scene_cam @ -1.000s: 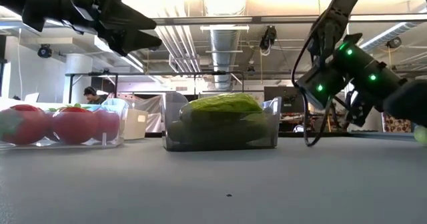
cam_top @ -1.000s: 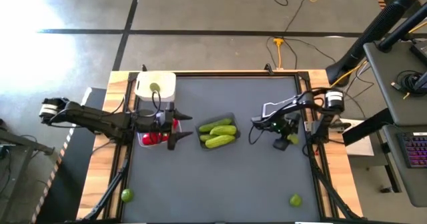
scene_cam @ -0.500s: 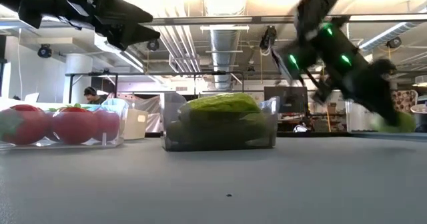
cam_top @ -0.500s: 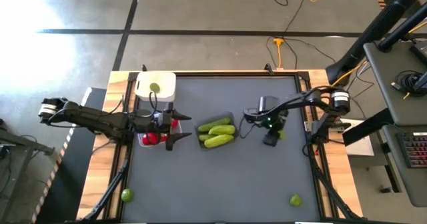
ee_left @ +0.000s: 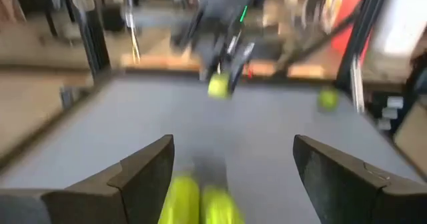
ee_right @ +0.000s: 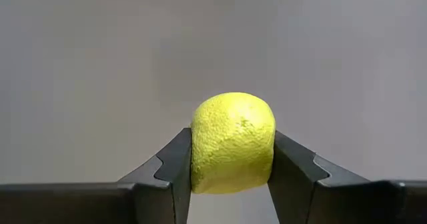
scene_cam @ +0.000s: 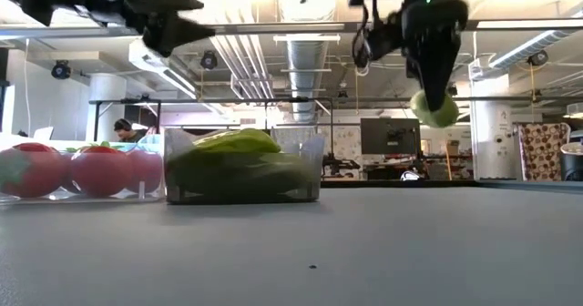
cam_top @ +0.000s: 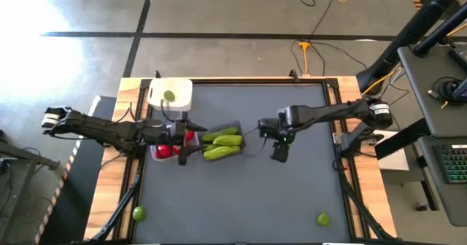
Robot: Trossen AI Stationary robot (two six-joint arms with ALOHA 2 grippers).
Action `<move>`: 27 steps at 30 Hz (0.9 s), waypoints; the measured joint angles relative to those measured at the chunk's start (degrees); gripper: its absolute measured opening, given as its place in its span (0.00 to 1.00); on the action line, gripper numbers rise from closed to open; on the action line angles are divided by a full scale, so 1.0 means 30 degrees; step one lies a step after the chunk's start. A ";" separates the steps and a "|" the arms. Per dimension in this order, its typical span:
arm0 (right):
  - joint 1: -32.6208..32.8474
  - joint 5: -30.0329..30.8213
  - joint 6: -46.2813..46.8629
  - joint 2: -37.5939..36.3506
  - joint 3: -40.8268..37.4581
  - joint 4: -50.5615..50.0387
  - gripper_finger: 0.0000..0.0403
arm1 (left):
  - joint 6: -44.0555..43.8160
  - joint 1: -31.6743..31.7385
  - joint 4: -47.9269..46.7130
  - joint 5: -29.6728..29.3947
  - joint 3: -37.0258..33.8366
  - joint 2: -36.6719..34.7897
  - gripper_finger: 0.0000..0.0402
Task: Sort produce into baskets
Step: Put the lemon into the white bin
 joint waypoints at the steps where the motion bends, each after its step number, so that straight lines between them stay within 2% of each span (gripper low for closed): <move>1: 0.0481 -0.0018 0.0263 0.0007 0.0120 0.0085 0.35 | -0.0436 -0.0012 -0.1299 0.0000 0.0187 0.0000 0.72; 4: 0.1891 -0.0075 0.0943 0.0015 0.0231 0.1223 0.35 | -0.2391 -0.0012 -0.6120 -0.0574 0.0634 0.0238 0.72; 7: 0.3071 -0.0077 0.1399 0.0030 0.0202 0.2939 0.36 | -0.4990 0.0006 -0.9791 -0.3045 0.0981 0.0707 0.72; 10: 0.3836 -0.0057 0.1726 0.0058 0.0202 0.4555 0.36 | -0.5855 0.0128 -1.1929 -0.5816 0.1674 0.1308 0.71; 12: 0.4135 0.0097 0.1723 0.0066 0.0195 0.5294 0.36 | -0.5340 0.0521 -1.1810 -0.6754 0.2590 0.1750 0.71; 15: 0.4427 0.0642 0.1802 0.0066 0.0195 0.5663 0.36 | -0.3544 0.1549 -1.2140 -0.6596 0.4158 0.2882 0.70; 21: 0.4811 0.1409 0.1781 0.0073 0.0180 0.5655 0.36 | -0.1664 0.3888 -1.3544 -0.3534 0.6481 0.5929 0.67; 27: 0.4892 0.1445 0.1799 0.0073 0.0180 0.5641 0.36 | -0.0240 0.5942 -1.3616 -0.3356 0.7682 0.9220 0.64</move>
